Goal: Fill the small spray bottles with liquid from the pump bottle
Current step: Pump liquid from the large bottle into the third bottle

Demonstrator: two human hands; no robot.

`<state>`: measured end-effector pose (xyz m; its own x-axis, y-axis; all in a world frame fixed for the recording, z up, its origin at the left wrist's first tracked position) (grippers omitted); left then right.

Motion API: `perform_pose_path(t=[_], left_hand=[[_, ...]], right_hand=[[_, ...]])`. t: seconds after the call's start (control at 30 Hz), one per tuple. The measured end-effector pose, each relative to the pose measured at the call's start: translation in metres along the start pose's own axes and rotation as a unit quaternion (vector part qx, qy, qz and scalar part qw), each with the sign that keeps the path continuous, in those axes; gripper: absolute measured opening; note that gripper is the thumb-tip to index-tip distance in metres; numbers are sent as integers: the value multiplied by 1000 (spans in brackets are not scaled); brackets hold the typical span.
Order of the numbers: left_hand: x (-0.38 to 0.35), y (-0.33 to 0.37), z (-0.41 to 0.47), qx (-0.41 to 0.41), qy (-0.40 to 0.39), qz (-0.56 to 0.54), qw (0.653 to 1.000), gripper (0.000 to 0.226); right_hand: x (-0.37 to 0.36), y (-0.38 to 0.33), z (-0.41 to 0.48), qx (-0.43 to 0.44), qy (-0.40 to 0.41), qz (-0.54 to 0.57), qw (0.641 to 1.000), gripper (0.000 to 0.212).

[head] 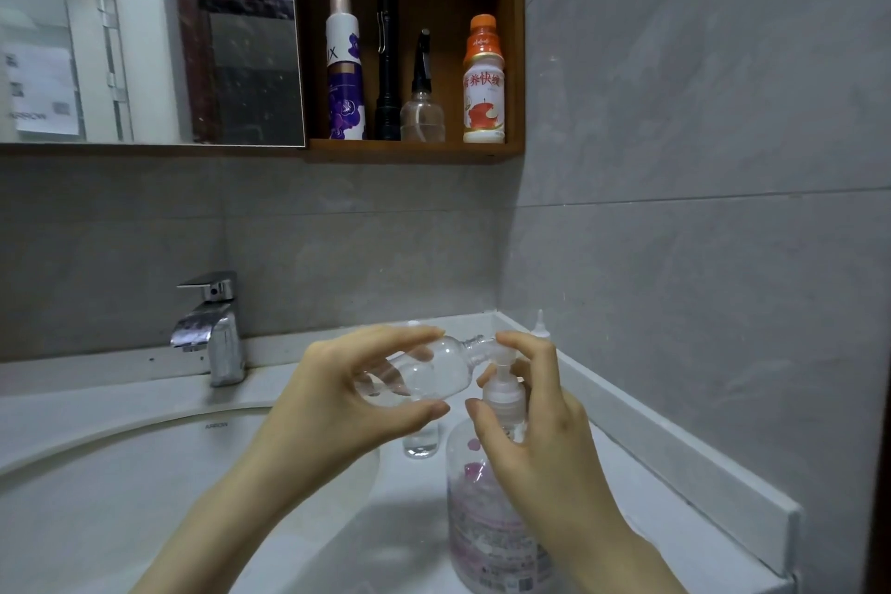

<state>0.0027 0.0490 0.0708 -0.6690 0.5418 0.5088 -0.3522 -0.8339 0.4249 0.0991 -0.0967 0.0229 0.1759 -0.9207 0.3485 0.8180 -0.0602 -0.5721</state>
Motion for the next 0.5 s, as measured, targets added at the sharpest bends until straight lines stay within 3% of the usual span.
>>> perform_pose_path(t=[0.3, 0.5], left_hand=[[-1, -2, 1, 3, -13, -5, 1000, 54], [-6, -2, 0, 20, -16, -18, 1000, 53]], right_hand=[[0, 2, 2, 30, 32, -27, 999, 27], [-5, 8, -3, 11, 15, -30, 999, 41]])
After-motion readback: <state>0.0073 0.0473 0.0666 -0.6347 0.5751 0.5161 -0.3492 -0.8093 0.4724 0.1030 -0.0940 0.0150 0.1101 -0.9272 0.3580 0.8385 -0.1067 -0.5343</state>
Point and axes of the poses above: each hand's wrist, its own z-axis towards the middle knuckle, its own x-axis out of the back of the hand, y = z × x, the point moved 1 cm from there along z, towards the middle knuckle
